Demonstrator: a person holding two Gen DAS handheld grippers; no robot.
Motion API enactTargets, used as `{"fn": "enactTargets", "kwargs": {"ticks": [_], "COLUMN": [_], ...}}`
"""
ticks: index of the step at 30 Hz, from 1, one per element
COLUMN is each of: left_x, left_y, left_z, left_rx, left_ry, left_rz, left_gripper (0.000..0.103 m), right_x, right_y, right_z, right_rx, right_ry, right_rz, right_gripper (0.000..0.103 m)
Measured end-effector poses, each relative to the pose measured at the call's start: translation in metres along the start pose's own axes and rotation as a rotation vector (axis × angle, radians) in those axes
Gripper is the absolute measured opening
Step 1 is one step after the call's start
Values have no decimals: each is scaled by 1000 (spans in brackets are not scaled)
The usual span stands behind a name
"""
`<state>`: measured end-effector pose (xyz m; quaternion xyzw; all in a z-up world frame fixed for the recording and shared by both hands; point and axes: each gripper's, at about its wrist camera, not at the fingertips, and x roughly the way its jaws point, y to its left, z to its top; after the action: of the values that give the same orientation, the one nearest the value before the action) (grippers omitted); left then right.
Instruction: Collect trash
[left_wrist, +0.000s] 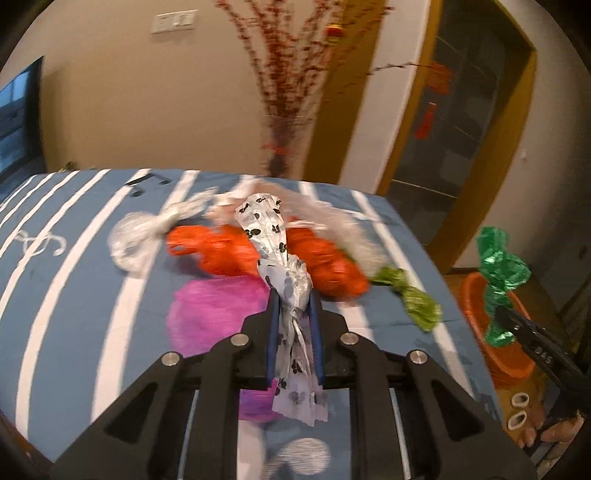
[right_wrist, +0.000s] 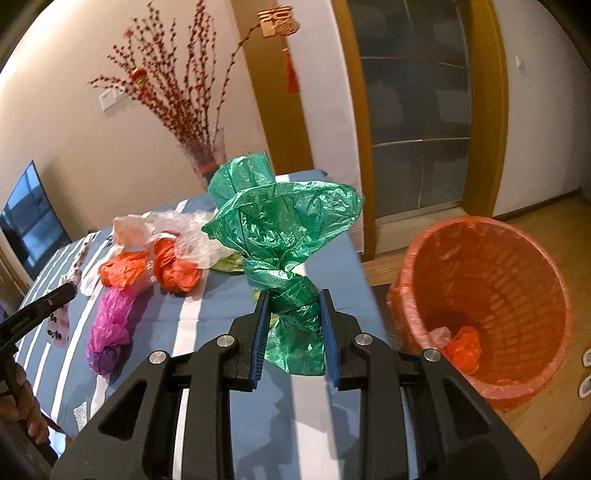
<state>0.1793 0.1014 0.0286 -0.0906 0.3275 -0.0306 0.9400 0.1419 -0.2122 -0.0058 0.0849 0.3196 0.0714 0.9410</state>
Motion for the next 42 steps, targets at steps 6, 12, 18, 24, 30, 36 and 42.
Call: {"fn": "enactTargets", "kwargs": {"ticks": [6,12,18,24,30,36,42], "left_x": [9,21,30,34,37,41,46], "left_y": [-46,-93,-119,-136,-151,-168,-183], "left_z": [-2,-8,-14,-14,-12,-11,-12], "left_rx": [63,118,145,159,163,179,197], "left_ry": [15,38,51,54,47,49,58], "left_rz": [-90,-171,-213,-243,-274,-307,-335], "left_gripper": [17,17,17,17,17,17,17], "right_x": [-13,-23,-30,-37,-48,-51,-56], "right_y": [-19,-38,-56,-68,-76,-87,-96], "right_z": [1,1,2,2,4,4,3], "right_rx": [24,52,86,110,125,145,165], "right_ry": [-27,-52,-68,-93,-131,-141,-156], "right_rz": [-43,-84,-111,-129,-145,-159,-170], "right_gripper": [28,28,28,28,28,28,28]}}
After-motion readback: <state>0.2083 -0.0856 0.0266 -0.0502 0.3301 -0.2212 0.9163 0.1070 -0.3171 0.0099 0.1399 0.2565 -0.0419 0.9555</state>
